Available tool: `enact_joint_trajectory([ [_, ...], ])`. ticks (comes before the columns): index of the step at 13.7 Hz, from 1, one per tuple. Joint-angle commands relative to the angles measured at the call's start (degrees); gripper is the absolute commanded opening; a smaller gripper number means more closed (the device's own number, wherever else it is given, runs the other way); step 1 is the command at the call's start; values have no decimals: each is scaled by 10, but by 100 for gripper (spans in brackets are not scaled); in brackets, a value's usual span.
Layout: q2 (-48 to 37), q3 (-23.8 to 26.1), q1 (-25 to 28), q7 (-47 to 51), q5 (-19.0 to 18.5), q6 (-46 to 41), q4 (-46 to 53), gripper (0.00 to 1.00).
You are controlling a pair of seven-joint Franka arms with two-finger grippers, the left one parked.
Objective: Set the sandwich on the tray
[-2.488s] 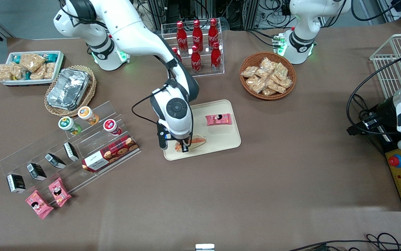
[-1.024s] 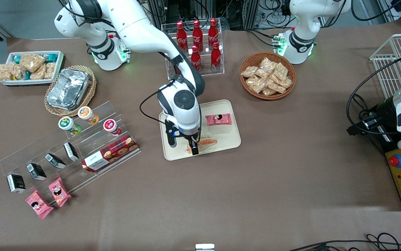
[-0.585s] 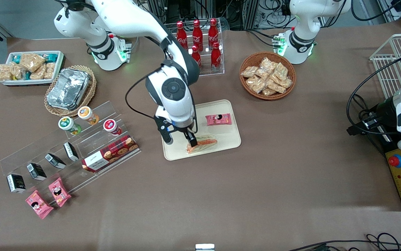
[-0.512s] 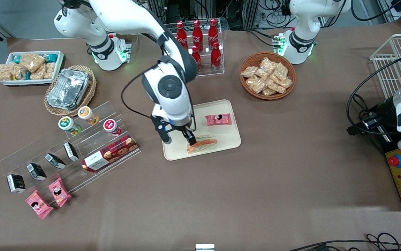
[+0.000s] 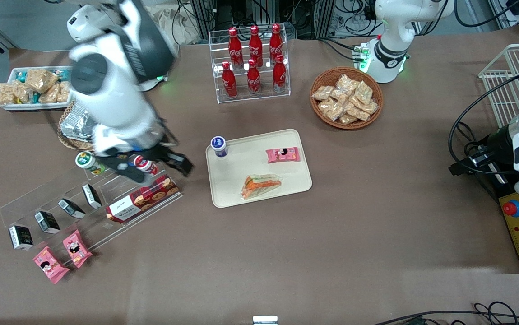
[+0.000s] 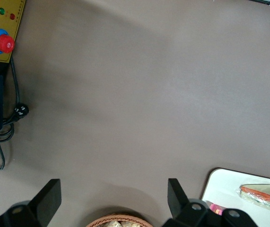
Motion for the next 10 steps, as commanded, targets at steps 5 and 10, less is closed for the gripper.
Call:
enact_joint_trajectory([
  [5,-79,156,-294,-264,-35,-22,-47,100],
  [10,-73,173,-400,-455,-81,-15,-31,100],
])
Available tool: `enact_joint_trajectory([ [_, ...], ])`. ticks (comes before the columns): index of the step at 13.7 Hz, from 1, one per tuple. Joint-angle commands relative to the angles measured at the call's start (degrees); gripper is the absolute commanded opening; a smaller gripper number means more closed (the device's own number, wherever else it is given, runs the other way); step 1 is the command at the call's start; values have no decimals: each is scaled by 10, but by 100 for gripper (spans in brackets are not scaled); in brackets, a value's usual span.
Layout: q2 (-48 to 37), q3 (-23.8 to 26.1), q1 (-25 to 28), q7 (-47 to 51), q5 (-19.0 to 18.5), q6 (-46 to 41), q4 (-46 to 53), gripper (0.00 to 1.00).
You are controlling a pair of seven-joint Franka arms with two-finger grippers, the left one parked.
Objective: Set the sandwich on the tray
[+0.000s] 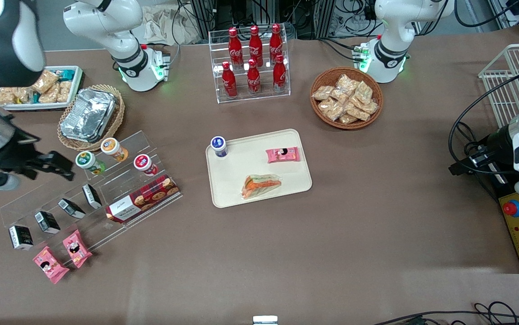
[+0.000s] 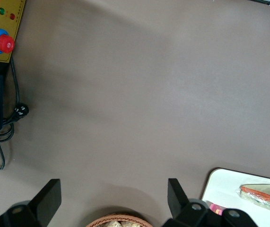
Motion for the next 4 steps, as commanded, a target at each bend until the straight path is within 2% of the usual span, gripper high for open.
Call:
enact_joint_trajectory([
  [1,-4,13,-26,-36,-24,-1,15,100],
  [4,-3,23,-47,-45,-36,-1,16,100],
])
